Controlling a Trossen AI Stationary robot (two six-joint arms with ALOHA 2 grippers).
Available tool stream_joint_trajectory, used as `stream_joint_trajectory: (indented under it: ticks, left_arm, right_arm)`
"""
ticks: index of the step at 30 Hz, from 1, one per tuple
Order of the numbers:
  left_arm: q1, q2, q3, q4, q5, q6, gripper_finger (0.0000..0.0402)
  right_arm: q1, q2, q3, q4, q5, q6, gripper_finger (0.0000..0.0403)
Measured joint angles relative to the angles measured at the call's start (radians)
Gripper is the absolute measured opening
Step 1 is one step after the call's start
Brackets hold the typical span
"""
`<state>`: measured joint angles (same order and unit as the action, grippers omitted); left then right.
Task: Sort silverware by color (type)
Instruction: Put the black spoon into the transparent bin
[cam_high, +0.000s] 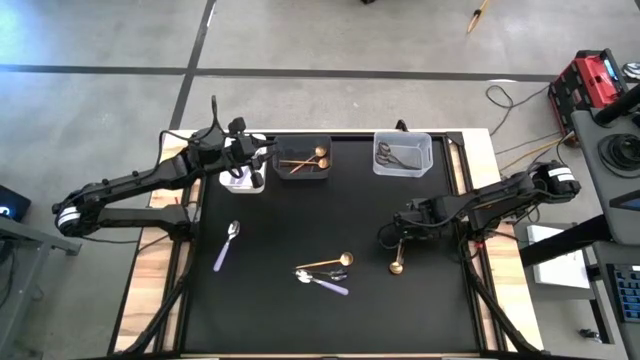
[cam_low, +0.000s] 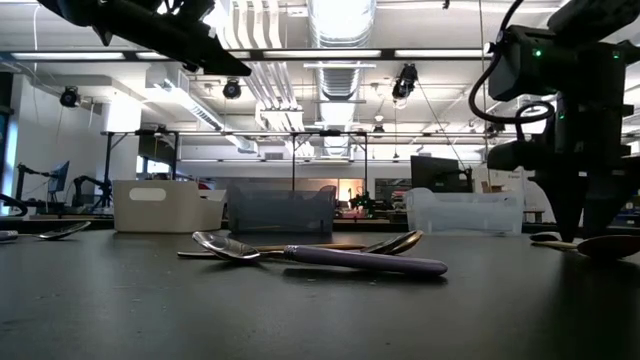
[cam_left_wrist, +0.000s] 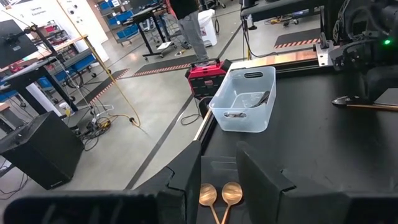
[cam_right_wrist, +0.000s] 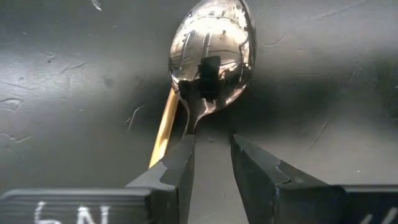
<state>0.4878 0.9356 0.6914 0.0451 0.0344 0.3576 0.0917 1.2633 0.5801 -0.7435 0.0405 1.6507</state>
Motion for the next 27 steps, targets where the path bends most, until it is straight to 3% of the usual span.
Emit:
stream_joint_trajectory:
  ticks: [13, 27]
  left_arm:
    - [0.000, 0.000, 0.000, 0.001, 0.000, 0.000, 0.0084]
    - [0.000, 0.000, 0.000, 0.004, 0.000, 0.000, 0.0084]
  right_arm:
    - [0.000, 0.002, -0.018, -0.009, 0.054, -0.038, 0.0015]
    - [-0.001, -0.033, -0.005, -0.026, 0.095, -0.053, 0.0008]
